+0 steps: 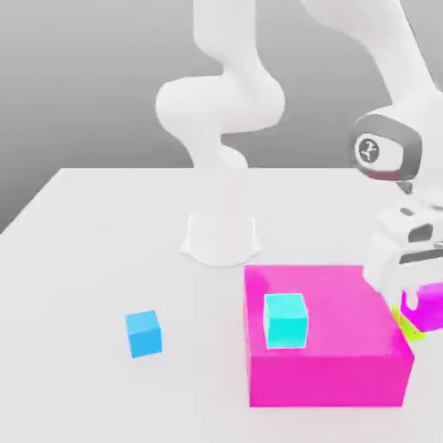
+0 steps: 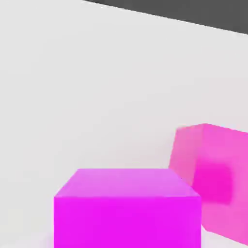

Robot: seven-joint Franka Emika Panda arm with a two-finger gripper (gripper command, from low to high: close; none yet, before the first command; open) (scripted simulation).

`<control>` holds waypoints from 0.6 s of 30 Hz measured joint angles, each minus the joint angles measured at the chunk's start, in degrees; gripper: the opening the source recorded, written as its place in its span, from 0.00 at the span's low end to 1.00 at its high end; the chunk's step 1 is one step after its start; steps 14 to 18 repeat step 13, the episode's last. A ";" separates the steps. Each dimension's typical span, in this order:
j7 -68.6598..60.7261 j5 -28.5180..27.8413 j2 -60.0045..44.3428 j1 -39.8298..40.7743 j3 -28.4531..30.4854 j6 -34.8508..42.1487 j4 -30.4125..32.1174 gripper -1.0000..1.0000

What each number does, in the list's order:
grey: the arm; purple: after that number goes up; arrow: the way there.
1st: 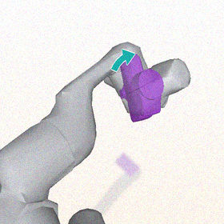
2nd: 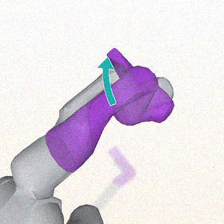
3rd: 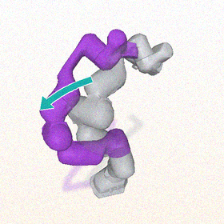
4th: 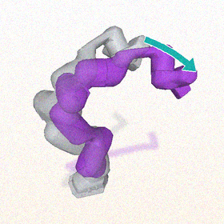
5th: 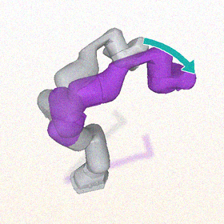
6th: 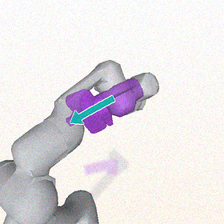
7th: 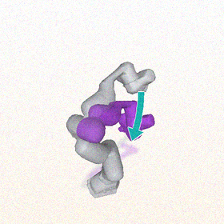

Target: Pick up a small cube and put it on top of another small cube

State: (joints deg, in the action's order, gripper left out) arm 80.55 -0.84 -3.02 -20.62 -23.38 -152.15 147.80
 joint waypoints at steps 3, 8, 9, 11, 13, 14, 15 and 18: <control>7.61 0.86 2.07 -3.73 -1.82 0.32 2.91 0.00; 15.54 -7.64 -5.25 -6.14 1.83 -6.22 2.85 0.00; 17.02 -9.64 -7.14 -7.02 3.09 -7.83 2.74 0.00; 18.11 -11.12 -8.57 -7.74 4.10 -9.04 2.66 1.00; 18.11 -11.12 -8.57 -7.74 4.10 -9.04 2.66 1.00; 18.11 -11.12 -8.57 -7.74 4.10 -9.04 2.66 1.00; 18.11 -11.12 -8.57 -7.74 4.10 -9.04 2.66 1.00; 18.11 -11.12 -8.57 -7.74 4.10 -9.04 2.66 1.00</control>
